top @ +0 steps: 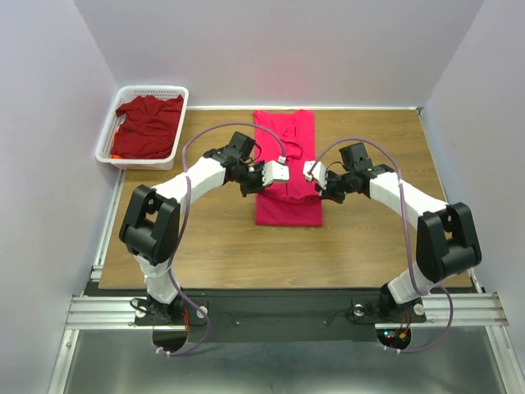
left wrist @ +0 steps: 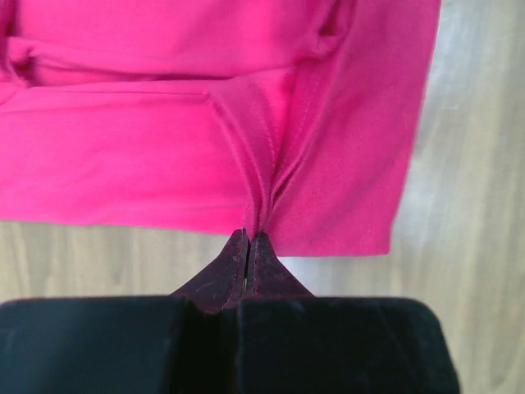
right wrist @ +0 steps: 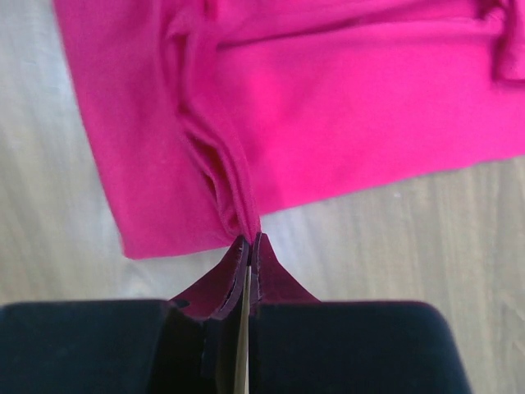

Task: Fold and stack the t-shirts
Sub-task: Fold the tshirt

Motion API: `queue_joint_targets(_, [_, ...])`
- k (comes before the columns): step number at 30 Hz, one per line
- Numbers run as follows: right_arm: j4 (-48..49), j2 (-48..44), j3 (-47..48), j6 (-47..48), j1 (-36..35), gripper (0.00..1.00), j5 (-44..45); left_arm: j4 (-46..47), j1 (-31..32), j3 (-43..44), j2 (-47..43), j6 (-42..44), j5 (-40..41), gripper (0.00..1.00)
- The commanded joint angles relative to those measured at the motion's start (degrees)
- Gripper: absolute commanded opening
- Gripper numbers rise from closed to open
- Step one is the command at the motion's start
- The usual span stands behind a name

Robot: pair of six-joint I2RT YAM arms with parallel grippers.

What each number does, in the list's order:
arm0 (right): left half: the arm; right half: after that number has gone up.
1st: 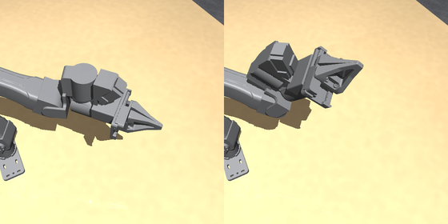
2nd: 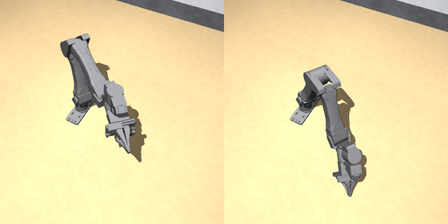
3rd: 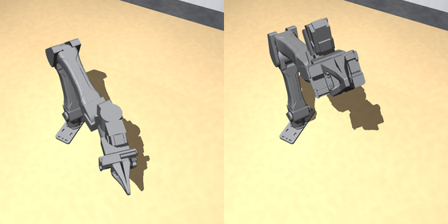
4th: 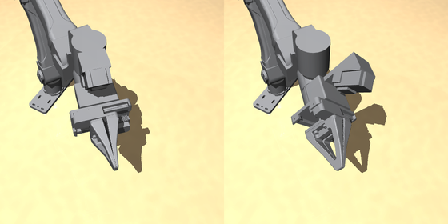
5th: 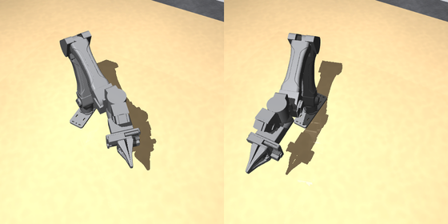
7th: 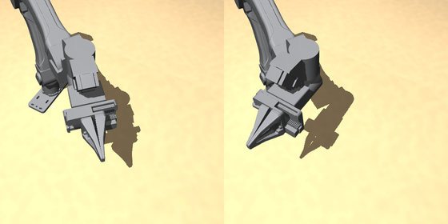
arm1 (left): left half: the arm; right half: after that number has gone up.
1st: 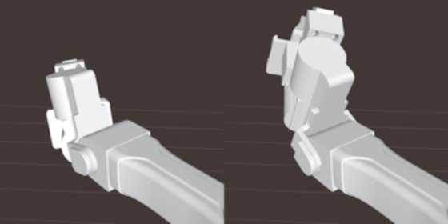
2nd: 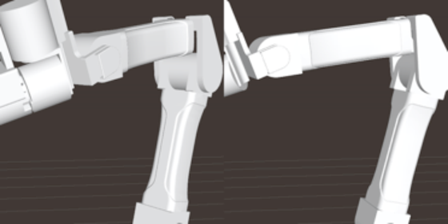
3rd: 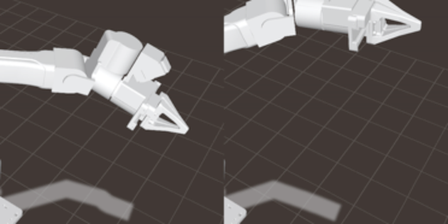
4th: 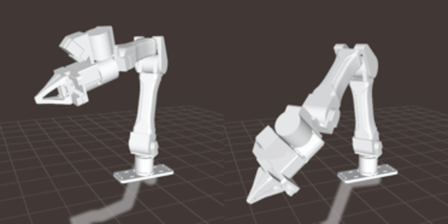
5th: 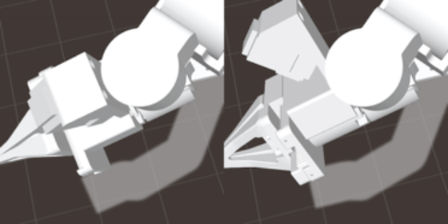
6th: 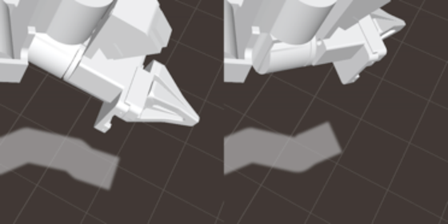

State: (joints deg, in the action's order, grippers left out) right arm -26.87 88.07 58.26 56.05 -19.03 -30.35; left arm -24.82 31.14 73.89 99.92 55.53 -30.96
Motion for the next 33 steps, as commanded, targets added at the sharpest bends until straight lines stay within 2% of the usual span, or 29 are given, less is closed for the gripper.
queue_joint_targets(1, [0.7,4.1,6.4,2.7,2.6,0.01,-3.7,-3.7,-1.8,8.1,3.8,3.8,-0.9,0.00])
queue_joint_targets(15, [0.6,22.0,26.1,1.8,6.0,0.01,-5.2,-10.8,-7.8,32.3,20.5,9.5,-0.9,0.00])
queue_joint_targets(23, [0.7,30.0,34.4,0.8,7.2,0.01,-4.0,-11.1,-9.6,39.9,27.0,10.0,1.0,0.01])
queue_joint_targets(24, [0.8,31.4,36.3,-0.4,7.2,0.03,-3.7,-10.0,-9.6,40.4,27.6,9.4,1.3,0.06])
queue_joint_targets(25, [0.9,32.2,37.3,-1.3,7.2,0.11,-2.7,-9.1,-9.7,40.4,27.8,9.0,1.5,0.16])
queue_joint_targets(26, [0.8,32.7,38.1,-2.2,7.2,0.16,-2.0,-7.8,-9.7,40.2,27.9,8.1,2.0,0.22])
queue_joint_targets(27, [0.9,33.4,39.6,-3.7,7.2,0.20,-1.4,-6.1,-9.9,40.5,28.1,6.5,3.1,0.39])
queue_joint_targets(30, [0.8,33.1,40.2,-5.4,7.6,0.27,0.0,-4.3,-10.3,42.0,28.2,3.1,4.3,0.61])
queue_joint_targets(31, [0.8,32.2,39.7,-6.0,7.9,0.37,0.4,-4.1,-10.9,42.4,28.1,2.4,4.2,0.76])
queue_joint_targets(33, [0.8,30.7,38.6,-7.1,7.9,0.45,1.0,-4.6,-11.5,42.5,27.0,0.6,3.9,0.79])
